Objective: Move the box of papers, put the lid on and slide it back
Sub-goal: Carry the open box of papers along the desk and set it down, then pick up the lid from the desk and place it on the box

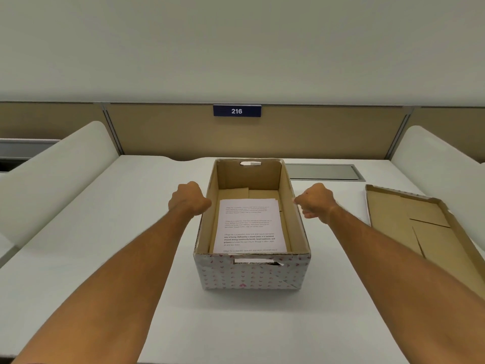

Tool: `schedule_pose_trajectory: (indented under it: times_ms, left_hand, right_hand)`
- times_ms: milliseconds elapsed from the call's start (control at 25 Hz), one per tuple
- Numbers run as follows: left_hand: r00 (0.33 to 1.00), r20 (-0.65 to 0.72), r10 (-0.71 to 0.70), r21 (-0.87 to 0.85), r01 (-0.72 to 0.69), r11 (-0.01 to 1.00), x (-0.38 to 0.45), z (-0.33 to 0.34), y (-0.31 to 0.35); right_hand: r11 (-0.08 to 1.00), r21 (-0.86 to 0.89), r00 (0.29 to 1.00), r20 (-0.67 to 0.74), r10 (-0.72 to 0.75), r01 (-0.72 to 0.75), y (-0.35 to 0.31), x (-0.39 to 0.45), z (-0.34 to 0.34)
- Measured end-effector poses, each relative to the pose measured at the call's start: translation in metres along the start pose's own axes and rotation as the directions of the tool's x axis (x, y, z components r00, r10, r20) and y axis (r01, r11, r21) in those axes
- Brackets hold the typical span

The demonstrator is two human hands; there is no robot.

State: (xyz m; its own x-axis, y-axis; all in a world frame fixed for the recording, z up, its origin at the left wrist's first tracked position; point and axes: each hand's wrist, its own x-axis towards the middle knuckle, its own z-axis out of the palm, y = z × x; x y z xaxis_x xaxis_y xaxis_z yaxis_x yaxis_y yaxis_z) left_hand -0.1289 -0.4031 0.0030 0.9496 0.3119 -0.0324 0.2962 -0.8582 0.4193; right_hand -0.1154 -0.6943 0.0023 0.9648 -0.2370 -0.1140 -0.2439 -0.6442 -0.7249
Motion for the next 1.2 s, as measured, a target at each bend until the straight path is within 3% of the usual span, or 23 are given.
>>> schedule_pose_trajectory:
  times_ms: [80,160,400,840,1040,1200]
  left_hand:
    - [0.987,-0.072,0.143,0.097,-0.136,0.986,-0.008,0.004,0.016]
    - [0.955,-0.088,0.282,0.105,-0.272,0.956,-0.017,0.015,0.038]
    - [0.831,-0.034,0.555,0.222,-0.535,0.815,-0.044,0.055,0.098]
    - [0.685,0.094,0.722,0.109,-0.728,0.676,-0.09,0.117,0.204]
    - [0.697,0.139,0.703,0.117,-0.717,0.688,-0.101,0.154,0.247]
    - [0.752,0.17,0.637,0.164,-0.659,0.734,-0.093,0.193,0.27]
  right_hand:
    - [0.966,-0.189,0.98,-0.058,-0.191,0.177,0.004,-0.013,0.001]
    - [0.909,-0.331,0.958,-0.046,-0.283,0.253,0.01,-0.025,0.005]
    - [0.762,-0.612,0.934,-0.105,-0.34,0.209,0.048,-0.041,-0.012]
    - [0.728,-0.686,0.94,-0.248,-0.235,0.001,0.127,-0.054,-0.084]
    - [0.702,-0.712,0.952,-0.228,-0.205,-0.019,0.161,-0.023,-0.109]
    - [0.715,-0.698,0.958,-0.174,-0.227,0.042,0.192,0.017,-0.122]
